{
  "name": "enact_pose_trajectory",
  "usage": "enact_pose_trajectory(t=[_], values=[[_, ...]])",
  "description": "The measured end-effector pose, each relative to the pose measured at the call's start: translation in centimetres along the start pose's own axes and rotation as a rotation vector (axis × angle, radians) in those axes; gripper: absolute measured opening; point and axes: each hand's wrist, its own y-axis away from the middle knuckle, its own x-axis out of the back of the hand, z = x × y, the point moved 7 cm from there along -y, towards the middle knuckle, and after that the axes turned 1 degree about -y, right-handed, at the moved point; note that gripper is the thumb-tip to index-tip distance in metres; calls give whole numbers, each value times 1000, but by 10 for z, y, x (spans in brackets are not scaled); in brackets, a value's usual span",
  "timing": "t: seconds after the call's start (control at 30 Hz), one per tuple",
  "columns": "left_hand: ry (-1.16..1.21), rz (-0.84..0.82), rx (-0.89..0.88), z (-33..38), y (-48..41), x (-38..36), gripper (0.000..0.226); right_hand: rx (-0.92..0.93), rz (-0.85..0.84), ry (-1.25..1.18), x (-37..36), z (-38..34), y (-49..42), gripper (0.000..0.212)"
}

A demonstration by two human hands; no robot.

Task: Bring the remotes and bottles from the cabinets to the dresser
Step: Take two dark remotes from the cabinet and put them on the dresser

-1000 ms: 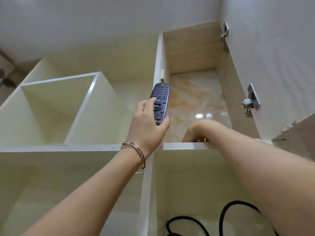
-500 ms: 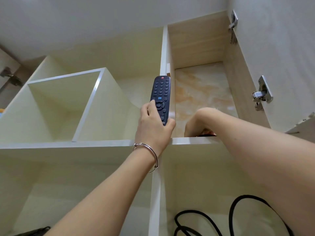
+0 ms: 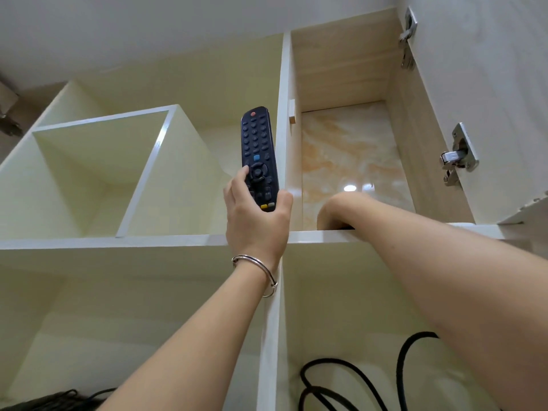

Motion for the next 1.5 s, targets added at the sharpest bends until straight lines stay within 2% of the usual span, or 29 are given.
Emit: enact_pose_trajectory(t=[0.13,0.2,0.27,0.37,0.47,0.57,0.63,0.73,0.8,0.93,1.03,1.17,1.27,1.37,1.5], values=[[32,3,6,-2,-3,3,61,-2,81,40,7,-4,4,23],[38,-33,30,-3,-8,2,57,-32,173,17,16,3,12,28],[102,-93,66,-3,-12,2,53,-57,262,-170,24,18,19,35],[164,-106,113,0,-11,14,48,-34,453,-591,38,41,28,35],[168,-121,121,7,-1,38,48,87,580,-973,39,54,49,43],[200,-191,167,16,23,69,46,234,685,-1137,25,51,84,45],[146,-218,222,18,42,97,51,322,657,-1190,2,35,109,36],[24,-259,336,19,71,145,55,427,532,-1293,-41,-1,147,30],[-85,-276,423,17,95,186,46,463,428,-1359,-75,-30,165,28],[-344,-303,567,26,156,280,26,542,128,-1568,-155,-97,203,26],[-595,-277,723,42,216,361,24,573,-143,-1664,-227,-151,246,25],[-924,-44,1033,84,326,481,25,543,-582,-1651,-337,-216,337,20],[-1131,172,1269,141,431,550,30,521,-878,-1493,-420,-238,423,27],[-1293,350,1462,218,535,582,32,543,-1123,-1332,-481,-233,504,30],[-1415,526,1691,323,633,589,35,628,-1330,-1157,-525,-210,593,24]])
